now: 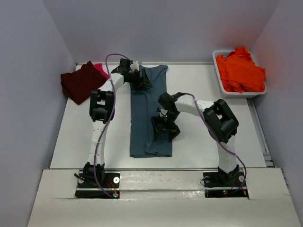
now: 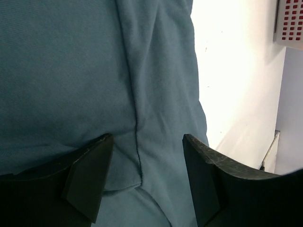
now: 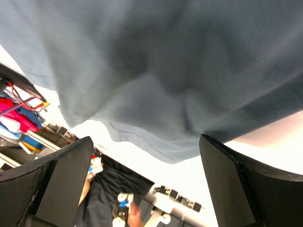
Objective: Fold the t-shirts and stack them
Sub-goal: Fold the tshirt
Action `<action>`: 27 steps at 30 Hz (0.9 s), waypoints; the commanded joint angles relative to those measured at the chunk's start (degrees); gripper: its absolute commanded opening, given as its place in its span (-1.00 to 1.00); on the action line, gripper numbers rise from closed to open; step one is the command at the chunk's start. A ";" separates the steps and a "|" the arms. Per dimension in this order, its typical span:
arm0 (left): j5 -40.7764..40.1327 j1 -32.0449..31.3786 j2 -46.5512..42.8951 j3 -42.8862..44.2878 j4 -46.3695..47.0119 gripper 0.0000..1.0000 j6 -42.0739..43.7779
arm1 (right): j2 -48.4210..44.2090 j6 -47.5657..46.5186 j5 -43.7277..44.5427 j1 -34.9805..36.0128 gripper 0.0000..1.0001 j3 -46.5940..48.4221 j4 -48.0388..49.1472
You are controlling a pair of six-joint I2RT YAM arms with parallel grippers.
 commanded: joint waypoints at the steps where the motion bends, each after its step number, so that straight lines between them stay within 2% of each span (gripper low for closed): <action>1: -7.31 1.14 -1.71 -5.08 -0.48 0.53 5.10 | -3.67 -1.45 0.09 -0.36 1.00 2.13 1.40; 9: -10.29 0.09 -13.22 -11.14 -0.20 0.53 4.75 | -12.01 0.39 -0.27 -0.36 1.00 -1.73 2.37; 12: -14.85 -1.49 -21.90 -16.85 0.14 0.53 4.14 | -16.93 2.85 1.31 -0.36 1.00 -4.80 4.22; 16: -18.64 -2.73 -29.73 -24.32 0.31 0.54 4.14 | -22.04 9.52 -2.01 -0.36 1.00 -12.35 13.33; 20: -20.32 -3.87 -35.01 -26.35 -4.59 0.53 1.95 | -22.66 13.57 -8.52 -0.36 1.00 -17.82 19.86; 21: -20.32 -3.87 -35.03 -28.18 -4.78 0.52 0.98 | -22.66 14.11 -8.62 -0.36 1.00 -18.61 20.65; 22: -21.10 -5.35 -39.38 -30.90 -4.35 0.53 0.28 | -22.74 14.28 -8.18 -0.36 1.00 -19.23 21.18; 24: -26.61 -8.16 -45.97 -39.78 -2.85 0.53 -1.57 | -23.09 14.81 -7.04 -0.36 1.00 -21.07 21.97; 27: -26.82 -9.32 -51.71 -52.34 -1.45 0.53 -3.85 | -24.58 17.27 -5.63 -0.36 1.00 -24.50 26.36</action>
